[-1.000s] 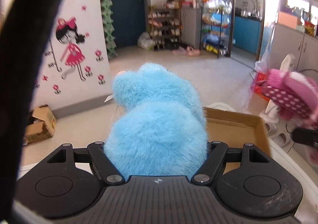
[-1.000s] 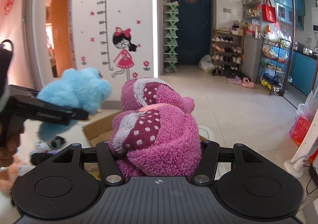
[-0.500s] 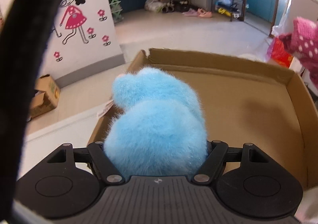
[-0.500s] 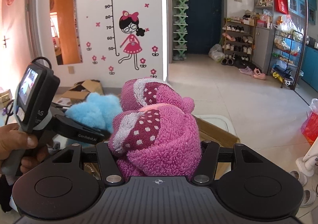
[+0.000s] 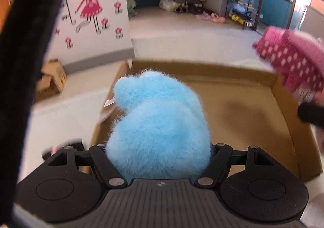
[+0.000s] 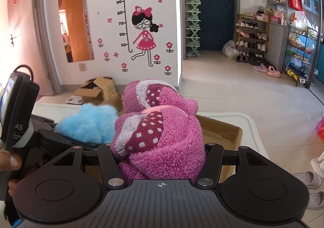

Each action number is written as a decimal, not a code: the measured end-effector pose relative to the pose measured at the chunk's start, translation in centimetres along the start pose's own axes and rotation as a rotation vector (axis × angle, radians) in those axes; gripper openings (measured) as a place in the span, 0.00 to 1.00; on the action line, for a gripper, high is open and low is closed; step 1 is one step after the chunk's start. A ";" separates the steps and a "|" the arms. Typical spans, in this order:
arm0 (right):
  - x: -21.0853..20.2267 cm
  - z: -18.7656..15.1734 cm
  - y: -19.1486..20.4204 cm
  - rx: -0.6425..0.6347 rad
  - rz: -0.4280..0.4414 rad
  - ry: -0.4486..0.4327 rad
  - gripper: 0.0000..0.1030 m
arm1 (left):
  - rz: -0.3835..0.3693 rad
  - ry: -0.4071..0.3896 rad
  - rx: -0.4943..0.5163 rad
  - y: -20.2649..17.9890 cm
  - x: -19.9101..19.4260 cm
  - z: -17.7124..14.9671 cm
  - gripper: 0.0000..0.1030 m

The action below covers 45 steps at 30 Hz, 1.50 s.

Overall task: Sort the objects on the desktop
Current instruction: 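Lift both plushes and carry them over the cardboard box, then lower both plushes into the box and open both tools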

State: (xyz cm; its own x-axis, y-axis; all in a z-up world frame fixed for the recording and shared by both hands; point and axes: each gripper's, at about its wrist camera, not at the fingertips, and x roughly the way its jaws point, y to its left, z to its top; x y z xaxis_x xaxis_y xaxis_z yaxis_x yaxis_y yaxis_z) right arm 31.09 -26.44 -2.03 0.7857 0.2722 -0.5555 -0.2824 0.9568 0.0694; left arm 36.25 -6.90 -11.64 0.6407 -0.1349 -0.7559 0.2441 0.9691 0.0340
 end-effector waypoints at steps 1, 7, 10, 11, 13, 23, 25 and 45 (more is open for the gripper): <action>0.2 0.3 0.1 0.002 -0.002 0.004 0.62 | -0.007 -0.004 -0.011 0.2 0.1 0.7 0.67; 3.5 1.8 0.2 0.054 -0.010 0.058 0.62 | -0.024 -0.009 -0.009 0.7 2.4 1.4 0.67; 5.3 2.3 0.5 0.056 -0.017 0.076 0.62 | -0.020 0.000 -0.019 2.3 1.3 -0.9 0.67; 5.8 2.3 0.7 0.055 -0.022 0.082 0.62 | -0.017 0.008 -0.031 2.6 1.7 -1.0 0.67; 6.7 2.4 0.9 0.059 -0.027 0.092 0.62 | -0.020 0.015 -0.044 3.4 0.9 -1.6 0.67; 10.3 3.4 0.7 0.081 -0.033 0.133 0.62 | -0.029 -0.012 -0.039 3.4 0.5 -1.5 0.67; 10.9 3.5 1.0 0.074 -0.040 0.142 0.62 | -0.006 0.000 -0.033 3.2 0.9 -1.5 0.67; 13.2 4.0 1.2 0.160 -0.023 0.119 0.87 | -0.023 -0.040 -0.035 3.5 -0.9 -0.9 0.97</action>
State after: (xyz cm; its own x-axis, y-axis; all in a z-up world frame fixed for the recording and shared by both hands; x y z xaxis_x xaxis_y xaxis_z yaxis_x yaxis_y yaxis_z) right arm 43.33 -21.26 -5.95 0.7174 0.2454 -0.6520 -0.1667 0.9692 0.1814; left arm 35.86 -3.16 -11.40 0.6638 -0.1650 -0.7294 0.2342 0.9722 -0.0068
